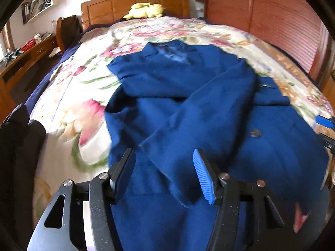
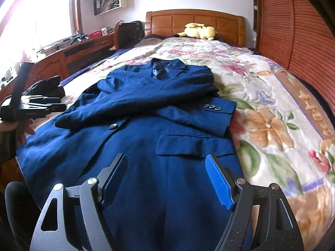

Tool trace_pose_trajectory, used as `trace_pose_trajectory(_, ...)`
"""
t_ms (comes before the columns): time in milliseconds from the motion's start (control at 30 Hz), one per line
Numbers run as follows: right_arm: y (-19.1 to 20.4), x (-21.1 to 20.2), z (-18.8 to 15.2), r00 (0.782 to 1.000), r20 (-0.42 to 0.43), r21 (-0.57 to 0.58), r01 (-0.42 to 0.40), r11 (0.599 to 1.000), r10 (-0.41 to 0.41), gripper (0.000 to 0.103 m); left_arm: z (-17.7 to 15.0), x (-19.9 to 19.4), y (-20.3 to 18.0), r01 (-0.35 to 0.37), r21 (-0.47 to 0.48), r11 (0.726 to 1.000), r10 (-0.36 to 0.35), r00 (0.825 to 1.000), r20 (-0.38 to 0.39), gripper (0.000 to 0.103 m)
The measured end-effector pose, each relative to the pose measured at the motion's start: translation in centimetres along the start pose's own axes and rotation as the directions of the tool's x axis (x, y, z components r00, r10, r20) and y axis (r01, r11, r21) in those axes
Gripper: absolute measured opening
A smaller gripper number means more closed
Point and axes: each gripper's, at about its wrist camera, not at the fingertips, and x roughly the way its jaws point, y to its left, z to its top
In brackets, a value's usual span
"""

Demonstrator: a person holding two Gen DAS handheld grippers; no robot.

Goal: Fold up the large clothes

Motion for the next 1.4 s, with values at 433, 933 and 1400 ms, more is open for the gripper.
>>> trace_pose_trajectory(433,1.5,3.4,0.9,0.998,-0.032,-0.07,-0.052,0.996,0.05,0.078,-0.1,5.1,1.1,0.032,-0.017,0.999,-0.034,0.994,-0.099,0.05)
trace_pose_trajectory(933,1.9,3.9,0.3,0.997,-0.048,-0.079,-0.059,0.995,0.056,0.078,0.1,1.6,-2.1,0.107,0.053,0.993,-0.107,0.994,0.002,0.003)
trace_pose_trajectory(1400,0.8,0.1,0.5,1.0,0.006,-0.048,0.02,0.999,-0.02,0.078,-4.0,-9.3,-9.1,0.222,0.163,0.961,-0.249,0.954,0.167,0.003)
